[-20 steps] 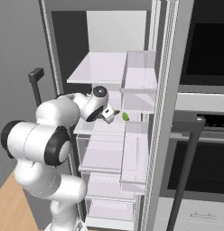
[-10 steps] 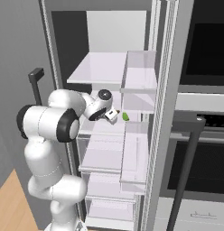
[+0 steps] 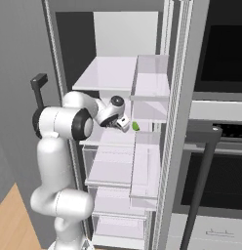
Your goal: Place one lemon wedge and one fish in each tupperware on the nearby counter, to pack two identical lunches.
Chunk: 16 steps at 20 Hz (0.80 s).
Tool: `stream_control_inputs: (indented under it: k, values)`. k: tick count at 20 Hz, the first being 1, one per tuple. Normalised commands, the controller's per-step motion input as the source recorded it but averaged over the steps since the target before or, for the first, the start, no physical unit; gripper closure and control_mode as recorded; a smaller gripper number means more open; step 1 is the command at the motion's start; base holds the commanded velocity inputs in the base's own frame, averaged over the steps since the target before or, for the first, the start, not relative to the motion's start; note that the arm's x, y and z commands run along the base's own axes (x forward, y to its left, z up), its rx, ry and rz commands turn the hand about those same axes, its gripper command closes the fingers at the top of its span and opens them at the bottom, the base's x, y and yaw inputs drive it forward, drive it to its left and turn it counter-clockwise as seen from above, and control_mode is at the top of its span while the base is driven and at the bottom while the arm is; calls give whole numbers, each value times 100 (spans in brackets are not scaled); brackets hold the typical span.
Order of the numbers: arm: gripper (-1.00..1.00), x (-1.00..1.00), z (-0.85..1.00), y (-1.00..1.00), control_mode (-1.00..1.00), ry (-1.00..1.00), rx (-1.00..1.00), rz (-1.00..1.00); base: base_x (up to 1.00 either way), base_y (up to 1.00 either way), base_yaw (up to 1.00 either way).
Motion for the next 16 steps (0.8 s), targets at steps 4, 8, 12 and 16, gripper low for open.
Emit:
stream_control_inputs:
  k: [4, 8, 12, 16]
  values:
    - [-100, 32, -32, 0, -100, 14, -9, 0, 0, 0, 0]
    - [100, 14, -43, 0, -100, 15, -14, 0, 0, 0, 0]
    - [100, -38, -66, 0, -100, 14, -16, 0, 0, 0, 0]
    - [100, -84, -64, 0, -100, 11, -13, -1, 0, 0, 0]
